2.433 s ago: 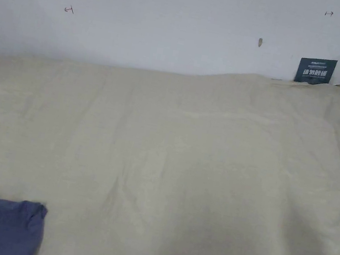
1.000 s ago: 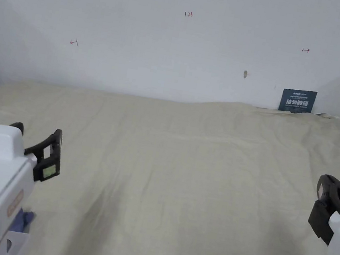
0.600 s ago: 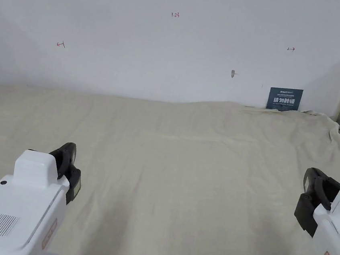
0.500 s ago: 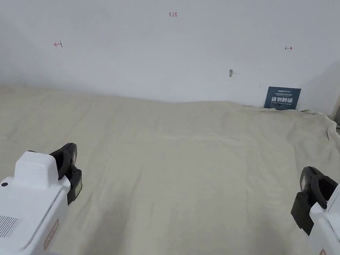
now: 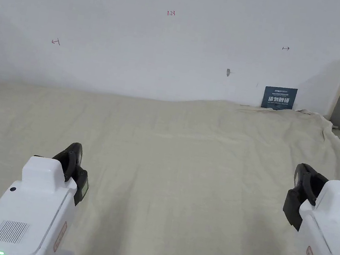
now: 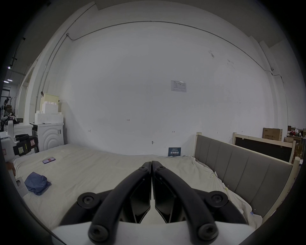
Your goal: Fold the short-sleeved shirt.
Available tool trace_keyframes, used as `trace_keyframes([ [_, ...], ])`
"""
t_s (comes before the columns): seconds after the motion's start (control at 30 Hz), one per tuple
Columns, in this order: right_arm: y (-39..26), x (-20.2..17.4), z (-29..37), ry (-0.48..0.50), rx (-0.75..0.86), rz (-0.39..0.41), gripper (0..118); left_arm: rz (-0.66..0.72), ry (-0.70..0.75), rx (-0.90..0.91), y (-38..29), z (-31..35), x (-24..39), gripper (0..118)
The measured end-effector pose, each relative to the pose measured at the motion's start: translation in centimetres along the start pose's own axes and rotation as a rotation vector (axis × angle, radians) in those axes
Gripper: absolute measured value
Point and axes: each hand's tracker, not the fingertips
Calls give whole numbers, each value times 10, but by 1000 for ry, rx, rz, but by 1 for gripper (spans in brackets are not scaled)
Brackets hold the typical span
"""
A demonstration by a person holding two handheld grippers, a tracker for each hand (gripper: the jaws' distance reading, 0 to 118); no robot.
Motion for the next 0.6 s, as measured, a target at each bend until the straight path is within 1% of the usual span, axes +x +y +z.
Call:
trace_keyframes([
  [0.6, -3, -7, -2, 27, -5, 6, 0, 1, -12, -10, 1, -3, 6, 0],
])
